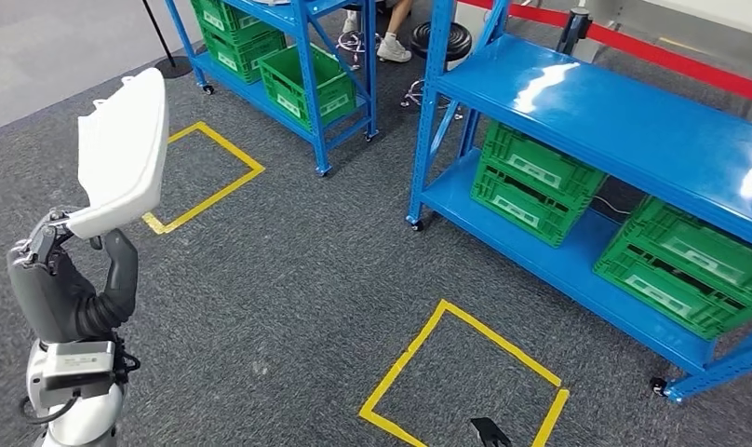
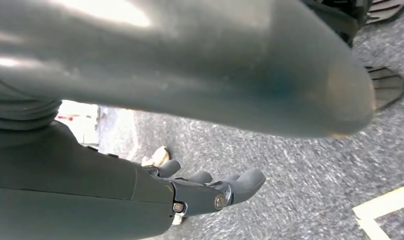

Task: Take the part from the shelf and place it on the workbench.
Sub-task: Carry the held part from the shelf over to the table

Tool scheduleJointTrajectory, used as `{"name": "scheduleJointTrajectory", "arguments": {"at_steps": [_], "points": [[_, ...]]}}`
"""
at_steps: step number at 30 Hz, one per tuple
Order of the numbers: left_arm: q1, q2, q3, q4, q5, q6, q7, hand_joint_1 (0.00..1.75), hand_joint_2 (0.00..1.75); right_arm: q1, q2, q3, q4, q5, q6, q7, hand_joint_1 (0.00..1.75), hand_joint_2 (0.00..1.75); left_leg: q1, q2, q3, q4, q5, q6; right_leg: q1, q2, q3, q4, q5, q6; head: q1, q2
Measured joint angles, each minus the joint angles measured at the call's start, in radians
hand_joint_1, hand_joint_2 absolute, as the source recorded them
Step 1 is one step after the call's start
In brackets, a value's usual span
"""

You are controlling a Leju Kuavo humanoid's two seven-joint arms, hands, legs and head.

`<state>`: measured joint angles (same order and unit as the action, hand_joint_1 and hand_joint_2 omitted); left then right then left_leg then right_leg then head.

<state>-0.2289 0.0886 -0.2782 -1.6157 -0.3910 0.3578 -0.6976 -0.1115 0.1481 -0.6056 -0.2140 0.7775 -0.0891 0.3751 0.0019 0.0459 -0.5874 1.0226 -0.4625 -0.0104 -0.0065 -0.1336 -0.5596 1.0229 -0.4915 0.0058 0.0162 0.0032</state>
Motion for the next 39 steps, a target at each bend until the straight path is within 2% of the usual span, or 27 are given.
{"name": "scheduleJointTrajectory", "arguments": {"at_steps": [1,2,4,6,7,8,9,11,13,15,16,17,19,21,22,23,25,27,28,30,31,33,35,36,37,38,39], "points": [[-0.009,-0.002,-0.002,0.007,0.006,0.004,0.000,1.75,1.75,0.002,-0.003,0.000,0.000,-0.001,-0.002,0.001,0.00,0.00,0.001,-0.012,-0.001,-0.003,0.004,0.007,-0.002,0.011,-0.002,0.006,-0.006,0.007,0.000,0.000],[-0.019,-0.006,-0.004,0.015,0.008,0.006,-0.001,1.75,1.75,0.005,-0.006,0.000,0.000,-0.002,-0.003,0.000,0.00,0.00,0.004,-0.024,-0.002,-0.006,0.008,0.014,-0.005,0.035,-0.011,0.028,-0.022,0.012,0.002,0.000],[-0.030,-0.019,-0.009,0.030,0.012,0.008,-0.001,1.75,1.75,0.016,-0.012,-0.001,0.000,0.001,-0.004,-0.003,0.00,0.00,0.006,-0.049,-0.005,-0.008,0.013,0.022,-0.008,0.102,-0.059,0.133,-0.080,0.018,0.007,0.000],[-0.026,-0.029,-0.011,0.041,0.013,0.008,0.000,1.75,1.75,0.028,-0.017,-0.001,0.000,0.006,-0.005,-0.001,0.00,0.00,0.005,-0.076,-0.011,-0.006,0.015,0.026,-0.007,0.128,-0.123,0.256,-0.127,0.018,0.010,0.000],[-0.020,-0.031,-0.010,0.044,0.013,0.008,0.000,1.75,1.75,0.032,-0.020,-0.001,0.000,0.009,-0.005,0.005,0.00,0.00,0.004,-0.090,-0.013,-0.004,0.016,0.026,-0.006,0.132,-0.136,0.278,-0.124,0.017,0.010,0.000],[-0.013,-0.031,-0.009,0.047,0.012,0.009,0.000,1.75,1.75,0.034,-0.021,-0.001,0.000,0.015,-0.005,0.015,0.00,0.00,0.004,-0.105,-0.015,-0.002,0.016,0.025,-0.006,0.134,-0.129,0.259,-0.102,0.014,0.010,0.000],[-0.005,-0.031,-0.008,0.048,0.007,0.012,0.000,1.75,1.75,0.035,-0.023,-0.001,0.000,0.021,-0.005,0.025,0.00,0.00,0.004,-0.119,-0.016,0.001,0.017,0.024,-0.007,0.141,-0.102,0.203,-0.067,0.011,0.010,0.000],[0.015,-0.031,-0.008,0.043,-0.010,0.019,0.000,1.75,1.75,0.032,-0.024,0.000,0.000,0.034,-0.003,0.037,0.00,0.00,0.003,-0.145,-0.019,0.007,0.017,0.017,-0.009,0.177,-0.038,0.071,-0.016,0.006,0.010,0.000],[0.032,-0.033,-0.008,0.032,-0.026,0.023,0.000,1.75,1.75,0.026,-0.024,0.000,0.000,0.039,0.002,0.036,0.00,0.00,0.004,-0.165,-0.026,0.008,0.019,0.005,-0.007,0.196,-0.012,0.015,-0.009,0.001,0.010,0.000],[0.047,-0.035,-0.008,0.021,-0.043,0.016,0.000,1.75,1.75,0.022,-0.024,0.001,0.000,0.039,0.008,0.034,0.00,0.00,0.006,-0.183,-0.030,0.004,0.025,-0.010,-0.006,0.173,-0.009,0.010,-0.006,-0.008,0.009,0.000],[0.052,-0.037,-0.008,0.016,-0.053,0.008,0.000,1.75,1.75,0.022,-0.023,0.001,0.000,0.037,0.010,0.034,0.00,0.00,0.005,-0.174,-0.035,0.007,0.023,-0.015,-0.006,0.160,-0.006,0.006,-0.003,-0.015,0.009,0.000],[0.054,-0.041,-0.008,0.013,-0.063,-0.003,0.000,1.75,1.75,0.023,-0.023,0.000,0.000,0.033,0.011,0.033,0.00,0.00,0.004,-0.153,-0.045,0.025,0.011,-0.019,-0.008,0.147,-0.003,0.002,0.000,-0.023,0.006,0.000],[0.052,-0.052,-0.009,0.013,-0.077,-0.022,0.000,1.75,1.75,0.030,-0.023,-0.003,0.000,0.024,0.013,0.030,0.00,0.00,0.002,-0.091,-0.088,0.119,-0.043,-0.024,-0.007,0.119,0.001,-0.002,0.002,-0.034,0.001,0.000],[0.050,-0.063,-0.010,0.016,-0.088,-0.030,0.002,1.75,1.75,0.039,-0.023,-0.008,0.000,0.020,0.015,0.028,0.00,0.00,0.006,-0.062,-0.142,0.241,-0.098,-0.030,-0.004,0.090,-0.001,-0.002,0.001,-0.038,-0.001,0.000],[0.051,-0.066,-0.010,0.017,-0.092,-0.031,0.003,1.75,1.75,0.042,-0.023,-0.009,0.000,0.020,0.018,0.029,0.00,0.00,0.007,-0.057,-0.153,0.270,-0.104,-0.033,-0.003,0.077,-0.001,-0.001,0.000,-0.038,-0.001,0.000],[0.051,-0.068,-0.010,0.018,-0.095,-0.031,0.005,1.75,1.75,0.043,-0.023,-0.010,0.000,0.022,0.020,0.029,0.00,0.00,0.008,-0.052,-0.146,0.263,-0.092,-0.034,-0.003,0.064,-0.001,-0.001,-0.001,-0.037,-0.001,0.000],[0.053,-0.069,-0.008,0.014,-0.099,-0.030,0.006,1.75,1.75,0.043,-0.021,-0.010,0.000,0.028,0.024,0.029,0.00,0.00,0.008,-0.023,-0.079,0.147,-0.037,-0.031,-0.003,0.042,0.002,0.000,-0.004,-0.033,-0.002,0.000],[0.058,-0.070,-0.003,0.006,-0.103,-0.027,0.006,1.75,1.75,0.043,-0.019,-0.010,0.000,0.035,0.026,0.028,0.00,0.00,0.001,0.015,-0.017,0.034,-0.005,-0.020,0.002,0.023,0.005,0.003,-0.009,-0.023,-0.001,0.000],[0.063,-0.070,0.000,0.000,-0.105,-0.025,0.006,1.75,1.75,0.043,-0.019,-0.010,0.000,0.038,0.027,0.028,0.00,0.00,-0.002,0.023,-0.006,0.011,-0.003,-0.013,0.005,0.015,0.006,0.004,-0.011,-0.018,0.000,0.000],[0.080,-0.069,0.011,-0.013,-0.108,-0.020,0.006,1.75,1.75,0.041,-0.017,-0.010,0.000,0.044,0.027,0.028,0.00,0.00,-0.006,0.002,-0.008,0.007,-0.001,0.000,0.005,-0.004,0.010,0.003,-0.013,-0.007,0.001,0.000],[0.089,-0.068,0.017,-0.020,-0.109,-0.018,0.006,1.75,1.75,0.040,-0.016,-0.010,0.000,0.046,0.027,0.029,0.00,0.00,-0.005,-0.010,-0.009,0.004,0.002,0.007,0.003,0.001,0.011,0.006,-0.016,0.000,0.002,0.000],[0.099,-0.068,0.027,-0.032,-0.110,-0.016,0.005,1.75,1.75,0.039,-0.014,-0.009,0.000,0.051,0.027,0.026,0.00,0.00,0.000,-0.035,-0.008,-0.002,0.009,0.019,-0.003,0.053,-0.007,0.050,-0.049,0.011,0.005,0.000],[0.106,-0.068,0.032,-0.038,-0.105,-0.018,0.004,1.75,1.75,0.041,-0.013,-0.009,0.000,0.054,0.026,0.019,0.00,0.00,0.002,-0.061,-0.011,-0.003,0.012,0.026,-0.007,0.114,-0.065,0.171,-0.110,0.016,0.010,0.000],[0.110,-0.069,0.033,-0.039,-0.100,-0.020,0.003,1.75,1.75,0.042,-0.013,-0.009,0.000,0.055,0.025,0.016,0.00,0.00,0.001,-0.075,-0.014,-0.001,0.013,0.027,-0.007,0.125,-0.099,0.237,-0.134,0.017,0.012,0.000],[0.115,-0.069,0.035,-0.040,-0.094,-0.021,0.003,1.75,1.75,0.042,-0.013,-0.009,0.000,0.056,0.024,0.016,0.00,0.00,0.000,-0.091,-0.016,0.000,0.014,0.027,-0.006,0.128,-0.122,0.278,-0.140,0.017,0.012,0.000],[0.119,-0.070,0.037,-0.041,-0.090,-0.022,0.003,1.75,1.75,0.041,-0.012,-0.009,0.000,0.057,0.023,0.016,0.00,0.00,0.000,-0.106,-0.017,0.002,0.015,0.027,-0.006,0.130,-0.128,0.283,-0.129,0.016,0.012,0.000],[0.121,-0.071,0.039,-0.041,-0.087,-0.022,0.003,1.75,1.75,0.040,-0.012,-0.009,0.000,0.057,0.022,0.017,0.00,0.00,0.000,-0.122,-0.018,0.005,0.015,0.026,-0.007,0.135,-0.113,0.247,-0.099,0.014,0.012,0.000]]}}
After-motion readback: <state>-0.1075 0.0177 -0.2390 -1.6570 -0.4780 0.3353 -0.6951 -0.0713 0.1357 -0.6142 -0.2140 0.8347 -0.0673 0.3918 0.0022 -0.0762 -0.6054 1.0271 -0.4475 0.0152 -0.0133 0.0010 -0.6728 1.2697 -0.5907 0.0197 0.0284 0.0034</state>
